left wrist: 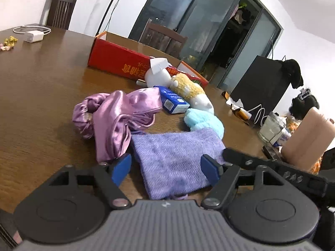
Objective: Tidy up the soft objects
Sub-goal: 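Lower the purple pouch onto the table and open both grippers, then regrasp the purple pouch with both grippers and lift it over the box, then lower the pouch into the box and open both grippers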
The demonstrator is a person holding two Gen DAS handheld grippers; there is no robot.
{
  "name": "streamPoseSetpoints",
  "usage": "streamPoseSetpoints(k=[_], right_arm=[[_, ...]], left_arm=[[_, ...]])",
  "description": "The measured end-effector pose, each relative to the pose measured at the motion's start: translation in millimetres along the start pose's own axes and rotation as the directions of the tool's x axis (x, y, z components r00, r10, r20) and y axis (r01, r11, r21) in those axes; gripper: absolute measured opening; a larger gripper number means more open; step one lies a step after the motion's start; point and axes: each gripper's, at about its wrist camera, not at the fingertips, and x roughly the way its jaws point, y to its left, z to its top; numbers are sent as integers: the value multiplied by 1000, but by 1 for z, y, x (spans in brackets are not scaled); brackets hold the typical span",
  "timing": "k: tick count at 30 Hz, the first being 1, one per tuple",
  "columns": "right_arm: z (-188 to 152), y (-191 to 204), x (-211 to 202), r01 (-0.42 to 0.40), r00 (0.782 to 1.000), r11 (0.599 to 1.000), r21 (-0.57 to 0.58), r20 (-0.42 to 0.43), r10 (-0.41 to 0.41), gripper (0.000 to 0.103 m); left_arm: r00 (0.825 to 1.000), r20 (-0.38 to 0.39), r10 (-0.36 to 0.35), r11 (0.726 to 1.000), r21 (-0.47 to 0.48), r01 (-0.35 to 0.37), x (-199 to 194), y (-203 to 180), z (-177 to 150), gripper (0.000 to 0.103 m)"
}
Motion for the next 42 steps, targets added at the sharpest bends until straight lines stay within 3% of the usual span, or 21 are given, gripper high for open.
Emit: streamPoseSetpoints(k=[2, 4, 5, 6, 11, 15, 20, 23, 26, 31, 36, 37, 39, 40, 42], right_arm=[[0, 0, 13, -5, 1000, 1000, 13, -23, 5, 52], [0, -4, 20, -23, 999, 998, 55, -32, 25, 42], [2, -6, 22, -46, 998, 997, 69, -34, 48, 30], [3, -7, 22, -62, 997, 995, 73, -36, 64, 18], [10, -2, 16, -63, 997, 998, 20, -43, 64, 10], [35, 3, 3, -98, 995, 995, -5, 13, 98, 9], [103, 8, 1, -109, 982, 988, -106, 140, 124, 9], [153, -2, 25, -87, 973, 987, -138, 198, 114, 9], [199, -28, 76, -74, 979, 993, -89, 186, 89, 10], [225, -75, 169, 12, 998, 1000, 3, 67, -12, 10], [214, -99, 223, 125, 992, 992, 13, -18, -125, 11], [211, -101, 227, 157, 987, 988, 12, -26, -156, 9], [206, -101, 228, 174, 985, 985, -9, -18, -174, 18], [206, -97, 226, 185, 983, 983, -22, -15, -185, 19], [210, -90, 219, 190, 982, 981, -41, 3, -190, 23]], left_arm=[[1000, -17, 14, 1000, -5, -14, 5, -2, 4, 61], [999, -31, 38, 999, 14, -37, 10, -5, 7, 37], [998, -44, 35, 999, 24, -34, 12, -6, 6, 19], [998, -54, 29, 999, 24, -28, 15, -5, 7, 17], [998, -55, -28, 999, 34, 30, 17, -19, 18, 5], [995, 4, -101, 991, 92, 100, 17, -43, 52, 4], [982, 65, -177, 971, 175, 163, 41, -63, 134, 4], [982, 54, -183, 965, 201, 169, 84, -66, 191, 4], [990, -4, -139, 974, 179, 138, 145, -63, 229, 4], [992, -125, -21, 982, 184, 44, 243, -52, 242, 4], [982, -190, 14, 985, 169, 19, 287, -32, 236, 8], [980, -198, 19, 986, 168, 15, 289, -30, 235, 10], [981, -191, 22, 987, 159, 9, 282, -27, 235, 37], [984, -178, 16, 987, 160, 13, 276, -26, 237, 44], [989, -149, 21, 983, 183, 6, 257, -29, 243, 46]])
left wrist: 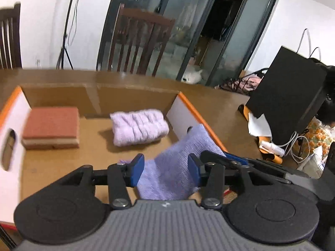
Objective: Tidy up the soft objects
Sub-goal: 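Lower the pouch into the box and open both grippers, then move both grippers onto the pink satin scrunchie and close on it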
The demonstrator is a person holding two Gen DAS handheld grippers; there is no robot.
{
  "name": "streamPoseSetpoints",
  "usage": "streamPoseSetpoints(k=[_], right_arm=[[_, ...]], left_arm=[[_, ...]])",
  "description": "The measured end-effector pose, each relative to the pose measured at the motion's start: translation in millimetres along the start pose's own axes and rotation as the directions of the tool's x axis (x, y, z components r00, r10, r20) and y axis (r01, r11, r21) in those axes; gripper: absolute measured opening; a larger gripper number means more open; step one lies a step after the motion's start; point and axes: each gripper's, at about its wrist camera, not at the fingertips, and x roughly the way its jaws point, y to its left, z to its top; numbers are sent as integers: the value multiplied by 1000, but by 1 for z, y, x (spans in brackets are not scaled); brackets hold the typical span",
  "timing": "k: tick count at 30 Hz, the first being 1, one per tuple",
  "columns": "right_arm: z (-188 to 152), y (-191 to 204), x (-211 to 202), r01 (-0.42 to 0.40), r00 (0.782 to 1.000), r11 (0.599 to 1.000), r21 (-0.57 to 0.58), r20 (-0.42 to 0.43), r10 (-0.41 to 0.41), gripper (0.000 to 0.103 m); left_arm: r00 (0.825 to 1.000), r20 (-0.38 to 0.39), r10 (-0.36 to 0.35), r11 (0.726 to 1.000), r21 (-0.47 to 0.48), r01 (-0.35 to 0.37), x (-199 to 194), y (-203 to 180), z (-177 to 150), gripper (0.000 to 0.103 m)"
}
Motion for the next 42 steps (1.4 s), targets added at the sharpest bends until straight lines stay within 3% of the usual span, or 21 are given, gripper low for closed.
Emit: streamPoseSetpoints(k=[8, 13, 18, 20, 23, 29, 34, 37, 40, 42], right_arm=[[35, 14, -85, -8, 990, 1000, -23, 141, 12, 38], [48, 26, -149, -12, 978, 997, -71, 208, 26, 45], [41, 39, -195, -12, 975, 993, -119, 219, 38, 57], [32, 45, -211, -11, 973, 990, -143, 227, 44, 60], [7, 54, -235, -19, 967, 983, -183, 248, 65, 73], [-59, 77, -274, -22, 964, 961, -276, 250, 94, 82], [-111, 103, -302, -42, 967, 928, -369, 219, 131, 86], [-139, 115, -323, -54, 964, 921, -386, 220, 148, 90], [-164, 113, -334, -99, 961, 937, -336, 214, 178, 92], [-175, 108, -333, -123, 965, 950, -286, 191, 182, 92]], left_arm=[[987, 152, 44, 995, 83, -57, -118, -21, 13, 54], [969, 235, 83, 986, 124, -114, -192, -31, -2, 66], [946, 296, 128, 975, 138, -175, -242, -37, -32, 75], [929, 329, 169, 965, 137, -224, -257, -40, -51, 79], [889, 399, 223, 947, 129, -295, -281, -46, -95, 91], [846, 473, 248, 935, 110, -336, -319, -46, -176, 101], [818, 478, 320, 918, 57, -392, -342, -41, -230, 102], [831, 464, 307, 928, 46, -369, -350, -38, -253, 103], [879, 410, 246, 951, 72, -299, -338, -40, -262, 103], [892, 382, 242, 952, 85, -295, -323, -40, -263, 103]])
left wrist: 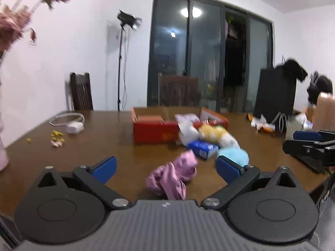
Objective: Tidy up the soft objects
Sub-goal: 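Move both grippers onto the pink satin scrunchie and close on it, then lift the pink scrunchie with both grippers and carry it over the box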
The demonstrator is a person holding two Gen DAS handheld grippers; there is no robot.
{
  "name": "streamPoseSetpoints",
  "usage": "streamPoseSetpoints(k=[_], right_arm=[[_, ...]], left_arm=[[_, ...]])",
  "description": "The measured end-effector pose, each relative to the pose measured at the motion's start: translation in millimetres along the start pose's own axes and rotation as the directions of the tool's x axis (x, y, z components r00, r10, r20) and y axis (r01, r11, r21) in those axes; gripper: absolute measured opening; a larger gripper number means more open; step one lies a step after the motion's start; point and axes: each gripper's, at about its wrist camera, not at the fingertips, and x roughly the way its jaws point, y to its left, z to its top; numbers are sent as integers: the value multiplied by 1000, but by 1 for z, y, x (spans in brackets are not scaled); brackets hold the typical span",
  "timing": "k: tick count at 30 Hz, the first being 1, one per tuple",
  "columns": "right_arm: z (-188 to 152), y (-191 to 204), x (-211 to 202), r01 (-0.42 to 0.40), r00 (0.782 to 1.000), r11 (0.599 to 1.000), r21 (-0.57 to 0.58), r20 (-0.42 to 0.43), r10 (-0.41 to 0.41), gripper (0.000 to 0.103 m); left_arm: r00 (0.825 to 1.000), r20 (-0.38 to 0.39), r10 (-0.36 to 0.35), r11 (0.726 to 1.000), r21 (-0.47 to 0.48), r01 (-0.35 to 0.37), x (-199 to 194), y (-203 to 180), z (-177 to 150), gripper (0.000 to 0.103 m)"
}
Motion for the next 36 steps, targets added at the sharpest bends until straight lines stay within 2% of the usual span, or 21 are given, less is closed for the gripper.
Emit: streamPoseSetpoints(k=[5, 7, 11, 13, 15, 16, 18, 19, 20, 21, 22, 23, 24, 26, 28, 30, 31, 32, 34, 36], right_arm=[[-17, -8, 21, 19, 998, 999, 47, -52, -16, 91], [-21, -12, 39, -9, 997, 997, 82, -76, 15, 90], [-18, -9, 87, -35, 992, 994, 103, -119, 47, 84], [-14, -5, 111, -75, 989, 989, 124, -119, 90, 81], [-9, -1, 139, -113, 981, 983, 144, -138, 133, 73], [-7, 3, 153, -125, 977, 981, 149, -155, 148, 72], [-6, 7, 183, -145, 964, 977, 153, -200, 175, 57], [-7, 8, 198, -148, 955, 975, 166, -231, 184, 52], [-9, 8, 210, -156, 946, 971, 182, -257, 200, 37], [-13, 7, 220, -167, 933, 964, 206, -282, 222, 34], [-15, 6, 221, -167, 932, 963, 212, -285, 225, 32], [-16, 7, 217, -175, 933, 963, 203, -277, 228, 23], [-18, 7, 209, -186, 936, 965, 183, -265, 231, 20], [-23, 8, 187, -164, 951, 979, 124, -244, 191, 20], [-33, 10, 164, -141, 963, 988, 65, -223, 152, 20], [-42, 9, 142, -134, 967, 990, 45, -211, 141, 20], [-44, 9, 135, -126, 969, 991, 47, -206, 133, 20], [-46, 10, 129, -113, 971, 992, 56, -203, 122, 19], [-48, 12, 121, -87, 979, 995, 52, -182, 95, 19], [-54, 17, 115, -72, 983, 997, 7, -167, 72, 20]], left_arm=[[998, -57, 19, 999, -37, -21, 39, -5, -29, 101], [997, -64, 39, 998, -55, -43, 48, -2, -39, 93], [997, -74, -16, 985, -171, 3, 62, 15, -42, 85], [994, -100, -39, 976, -216, 17, 71, 23, -42, 70], [986, -147, -74, 973, -229, 39, 81, 27, -44, 45], [982, -170, -88, 974, -221, 49, 86, 29, -46, 39], [978, -187, -89, 982, -180, 55, 91, 27, -48, 21], [980, -176, -90, 987, -144, 65, 91, 24, -48, 18], [982, -167, -87, 992, -110, 69, 90, 21, -48, 16], [985, -158, -75, 995, -82, 63, 89, 18, -48, 16], [986, -152, -68, 996, -69, 58, 88, 16, -49, 16], [985, -153, -82, 994, -88, 69, 88, 18, -49, 19], [982, -157, -102, 988, -132, 81, 88, 22, -49, 34], [969, -164, -186, 959, -243, 143, 85, 34, -48, 50], [951, -128, -283, 918, -323, 230, 77, 41, -46, 58], [932, -113, -343, 885, -372, 281, 74, 42, -42, 74], [932, -101, -347, 873, -397, 282, 74, 40, -41, 75], [935, -105, -339, 876, -398, 273, 74, 34, -38, 75], [943, -123, -308, 899, -362, 246, 76, 20, -36, 75], [951, -148, -271, 923, -320, 213, 77, 7, -40, 65]])
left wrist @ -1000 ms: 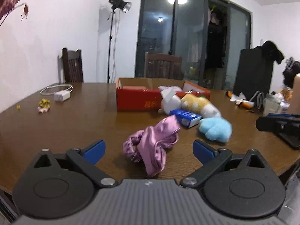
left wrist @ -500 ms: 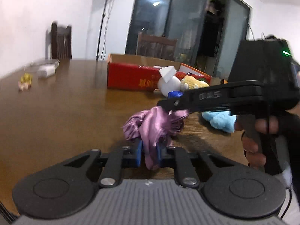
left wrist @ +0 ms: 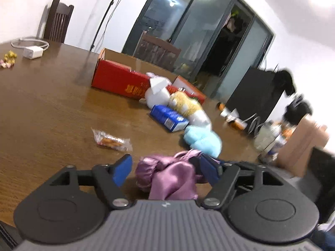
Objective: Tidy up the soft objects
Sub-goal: 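Lift the pink scrunchie with both grippers and carry it over the box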
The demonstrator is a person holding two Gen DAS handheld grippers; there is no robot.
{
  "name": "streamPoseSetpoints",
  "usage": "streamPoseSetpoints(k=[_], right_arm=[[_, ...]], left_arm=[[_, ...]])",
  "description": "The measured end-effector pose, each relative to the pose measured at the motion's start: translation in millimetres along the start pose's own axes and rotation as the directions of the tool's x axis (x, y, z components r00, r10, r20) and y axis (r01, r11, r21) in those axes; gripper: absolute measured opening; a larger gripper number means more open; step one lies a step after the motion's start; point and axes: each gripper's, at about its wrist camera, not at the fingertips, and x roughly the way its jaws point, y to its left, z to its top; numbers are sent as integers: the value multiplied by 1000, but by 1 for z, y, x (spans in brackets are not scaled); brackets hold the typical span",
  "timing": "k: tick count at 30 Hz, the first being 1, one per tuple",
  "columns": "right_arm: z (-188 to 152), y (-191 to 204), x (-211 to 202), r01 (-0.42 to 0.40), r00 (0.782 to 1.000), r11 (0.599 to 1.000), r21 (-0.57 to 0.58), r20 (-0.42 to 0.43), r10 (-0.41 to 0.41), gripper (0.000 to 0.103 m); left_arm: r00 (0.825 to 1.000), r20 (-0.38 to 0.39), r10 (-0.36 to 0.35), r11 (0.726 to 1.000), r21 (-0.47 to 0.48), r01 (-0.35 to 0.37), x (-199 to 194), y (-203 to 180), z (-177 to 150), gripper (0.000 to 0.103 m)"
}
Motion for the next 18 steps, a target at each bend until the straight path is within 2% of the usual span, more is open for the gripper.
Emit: streamPoseSetpoints(k=[2, 4, 9, 11, 13, 16, 18], right_arm=[[-6, 2, -6, 6, 1000, 1000, -18, 5, -6, 20], [-11, -4, -15, 2, 1000, 1000, -9, 0, -2, 20], [-20, -9, -26, -3, 999, 999, 32, -34, 4, 20], [-21, -8, -30, -10, 999, 999, 33, -46, 12, 23], [-18, -12, -42, -20, 1000, 998, 55, -16, 21, 23], [-5, -23, -54, -41, 998, 992, 117, 47, 36, 34], [4, -31, -50, -61, 997, 985, 159, 63, 52, 48]], left_arm=[[1000, -18, 5, 1000, 23, -5, 3, -4, -8, 56], [999, -27, -22, 999, 27, 23, 3, -5, -15, 52], [999, -28, -17, 994, 109, 20, -2, -15, -25, 53], [1000, -17, -6, 985, 170, 9, -6, -20, -29, 52], [1000, -19, 3, 978, 210, 1, -9, -24, -33, 50], [999, -39, 3, 974, 225, 5, -8, -27, -39, 47], [999, -34, 14, 971, 239, -5, -5, -29, -41, 47]])
